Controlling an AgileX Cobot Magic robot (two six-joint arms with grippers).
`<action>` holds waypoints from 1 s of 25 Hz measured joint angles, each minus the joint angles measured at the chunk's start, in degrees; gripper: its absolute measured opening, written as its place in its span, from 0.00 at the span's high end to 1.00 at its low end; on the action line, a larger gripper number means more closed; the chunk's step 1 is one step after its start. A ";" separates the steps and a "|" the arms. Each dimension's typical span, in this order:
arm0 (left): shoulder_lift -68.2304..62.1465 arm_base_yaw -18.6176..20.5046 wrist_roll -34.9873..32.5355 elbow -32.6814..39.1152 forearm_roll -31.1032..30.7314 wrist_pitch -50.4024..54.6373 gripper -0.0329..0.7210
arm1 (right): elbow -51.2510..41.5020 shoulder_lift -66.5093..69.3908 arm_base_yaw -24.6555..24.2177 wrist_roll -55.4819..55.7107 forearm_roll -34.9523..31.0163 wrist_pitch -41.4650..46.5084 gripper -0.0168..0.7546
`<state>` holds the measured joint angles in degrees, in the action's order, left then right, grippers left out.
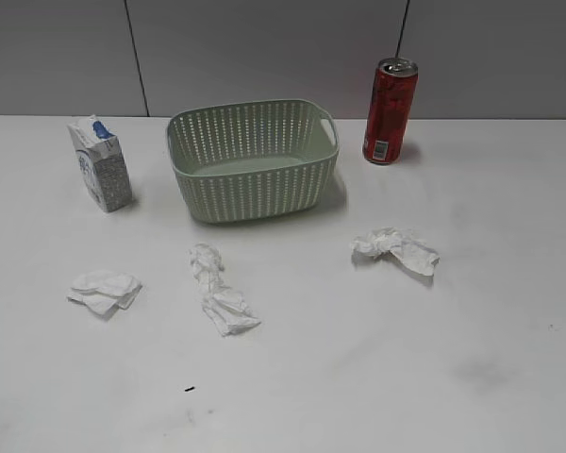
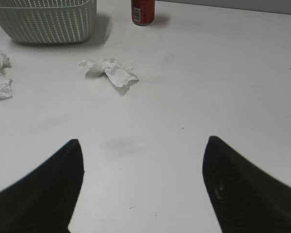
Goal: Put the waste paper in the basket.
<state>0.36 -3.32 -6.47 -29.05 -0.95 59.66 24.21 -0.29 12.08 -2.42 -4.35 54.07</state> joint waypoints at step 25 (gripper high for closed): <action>-20.84 -0.99 -1.36 -1.83 5.42 -15.91 0.12 | 0.00 0.00 0.00 0.00 0.07 0.00 0.23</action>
<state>-20.48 -4.31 -7.83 -30.87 4.47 43.74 24.21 -0.29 12.08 -2.42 -4.28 54.07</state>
